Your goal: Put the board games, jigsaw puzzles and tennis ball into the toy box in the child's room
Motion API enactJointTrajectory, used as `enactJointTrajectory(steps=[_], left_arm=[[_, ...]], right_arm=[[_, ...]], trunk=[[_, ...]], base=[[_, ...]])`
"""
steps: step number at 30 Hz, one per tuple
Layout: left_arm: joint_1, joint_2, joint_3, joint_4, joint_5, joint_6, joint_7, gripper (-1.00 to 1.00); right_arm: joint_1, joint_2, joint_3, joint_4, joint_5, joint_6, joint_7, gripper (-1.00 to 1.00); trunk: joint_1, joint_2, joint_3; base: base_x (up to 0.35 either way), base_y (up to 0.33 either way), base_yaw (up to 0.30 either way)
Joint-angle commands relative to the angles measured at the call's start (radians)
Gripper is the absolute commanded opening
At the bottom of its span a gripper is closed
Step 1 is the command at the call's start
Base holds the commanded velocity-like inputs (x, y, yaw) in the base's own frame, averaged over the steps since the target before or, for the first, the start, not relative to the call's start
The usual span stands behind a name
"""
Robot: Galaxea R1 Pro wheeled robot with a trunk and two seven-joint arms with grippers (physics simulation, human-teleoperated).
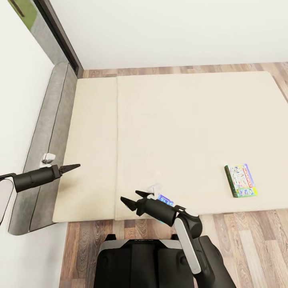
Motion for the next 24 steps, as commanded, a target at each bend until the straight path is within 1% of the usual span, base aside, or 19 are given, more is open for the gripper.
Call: enactJointTrajectory(steps=[1, 3, 4, 5, 6, 7, 8, 11, 12, 16, 17, 20, 21, 24], left_arm=[[-0.001, 0.000, 0.001, 0.000, -0.004, 0.004, -0.006, 1.00], [-0.001, 0.000, 0.001, 0.000, -0.003, 0.004, -0.006, 1.00], [-0.001, 0.000, 0.000, 0.000, -0.003, 0.004, -0.006, 1.00], [-0.001, 0.000, 0.000, 0.000, -0.003, 0.004, -0.006, 1.00], [-0.001, 0.000, 0.000, 0.000, -0.003, 0.004, -0.006, 1.00], [-0.001, 0.000, 0.000, 0.000, -0.003, 0.004, -0.006, 1.00], [-0.001, 0.000, 0.000, 0.000, -0.003, 0.004, -0.006, 1.00], [-0.001, 0.000, 0.000, 0.000, -0.004, 0.004, -0.006, 1.00], [-0.001, 0.000, 0.001, 0.000, -0.004, 0.004, -0.006, 1.00], [-0.001, 0.000, 0.001, 0.000, -0.004, 0.004, -0.006, 1.00], [-0.001, 0.000, 0.000, 0.000, -0.003, 0.004, -0.006, 1.00], [-0.001, 0.000, 0.001, 0.000, -0.004, 0.004, -0.006, 1.00], [-0.001, 0.000, 0.001, 0.000, -0.004, 0.004, -0.006, 1.00], [-0.001, 0.000, 0.001, 0.000, -0.004, 0.004, -0.006, 1.00]], right_arm=[[0.000, 0.000, -0.004, -0.002, -0.008, 0.009, 0.000, 1.00], [-0.001, -0.002, -0.024, -0.011, -0.010, 0.014, 0.003, 1.00], [-0.001, -0.003, -0.043, -0.019, -0.011, 0.017, 0.007, 1.00], [0.001, -0.005, -0.055, -0.023, -0.013, 0.018, 0.010, 1.00], [0.006, -0.010, -0.080, -0.028, -0.019, 0.021, 0.020, 1.00], [0.010, -0.014, -0.093, -0.030, -0.024, 0.022, 0.027, 1.00], [0.019, -0.019, -0.118, -0.032, -0.040, 0.023, 0.047, 1.00], [0.031, -0.028, -0.159, -0.034, -0.080, 0.027, 0.089, 1.00], [0.037, -0.040, -0.190, -0.035, -0.114, 0.034, 0.119, 1.00], [0.043, -0.079, -0.254, -0.036, -0.180, 0.077, 0.172, 1.00], [0.044, -0.101, -0.283, -0.036, -0.207, 0.110, 0.188, 1.00], [0.046, -0.129, -0.325, -0.036, -0.235, 0.160, 0.204, 1.00], [0.046, -0.145, -0.356, -0.036, -0.249, 0.189, 0.211, 1.00], [0.047, -0.163, -0.406, -0.036, -0.266, 0.226, 0.221, 1.00]], trunk=[[0.001, -0.002, -0.001], [0.001, -0.002, -0.001], [0.001, -0.002, -0.001], [0.001, -0.002, -0.001], [0.001, -0.002, -0.001], [0.001, -0.002, -0.001], [0.001, -0.002, -0.001], [0.001, -0.002, -0.001], [0.001, -0.002, -0.001], [0.001, -0.002, -0.001], [0.001, -0.002, -0.001], [0.001, -0.002, -0.001], [0.001, -0.002, -0.001], [0.001, -0.002, -0.001]], base=[[0.000, 0.000, 0.000], [0.000, 0.000, 0.000], [0.000, 0.000, 0.000], [0.000, 0.000, 0.000], [0.000, 0.000, 0.000], [0.000, 0.000, 0.000], [0.000, 0.000, 0.000], [0.000, 0.000, 0.000], [0.000, 0.000, 0.000], [0.000, 0.000, 0.000], [0.000, 0.000, 0.000], [0.000, 0.000, 0.000], [0.000, 0.000, 0.000], [0.000, 0.000, 0.000]])
